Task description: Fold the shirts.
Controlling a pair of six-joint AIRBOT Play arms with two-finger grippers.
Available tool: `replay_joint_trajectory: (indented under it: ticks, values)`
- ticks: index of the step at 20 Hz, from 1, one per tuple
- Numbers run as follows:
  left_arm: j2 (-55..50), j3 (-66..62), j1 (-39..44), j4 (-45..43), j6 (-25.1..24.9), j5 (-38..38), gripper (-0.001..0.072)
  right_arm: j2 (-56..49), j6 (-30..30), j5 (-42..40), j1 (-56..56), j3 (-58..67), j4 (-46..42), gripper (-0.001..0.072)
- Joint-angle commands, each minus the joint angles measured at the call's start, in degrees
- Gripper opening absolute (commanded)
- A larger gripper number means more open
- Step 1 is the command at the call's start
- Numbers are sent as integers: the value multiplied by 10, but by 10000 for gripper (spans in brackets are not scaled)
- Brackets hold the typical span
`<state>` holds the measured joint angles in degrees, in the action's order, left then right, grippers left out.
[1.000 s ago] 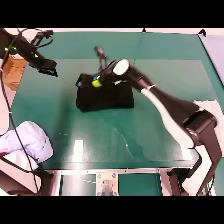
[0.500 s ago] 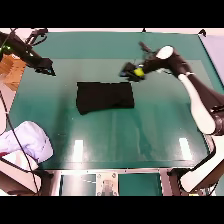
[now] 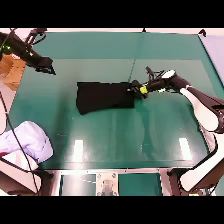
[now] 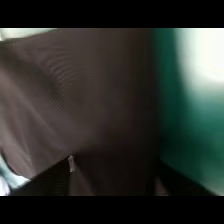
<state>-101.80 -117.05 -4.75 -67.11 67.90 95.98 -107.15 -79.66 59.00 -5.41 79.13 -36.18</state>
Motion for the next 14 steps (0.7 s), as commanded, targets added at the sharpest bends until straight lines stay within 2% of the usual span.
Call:
replay_joint_trajectory:
  ticks: [1,2,3,8,14]
  values:
    - [0,0,0,1,6,2,22,-14,67,-25,-31,-10,101,82]
    - [0,1,0,1,6,6,22,-13,66,-9,-30,5,104,27]
    - [0,2,0,1,6,9,22,-8,61,6,-28,23,103,17]
    - [0,2,0,1,6,12,22,97,16,53,54,127,67,16]
    - [0,2,0,1,6,10,22,253,-59,126,269,156,-20,16]
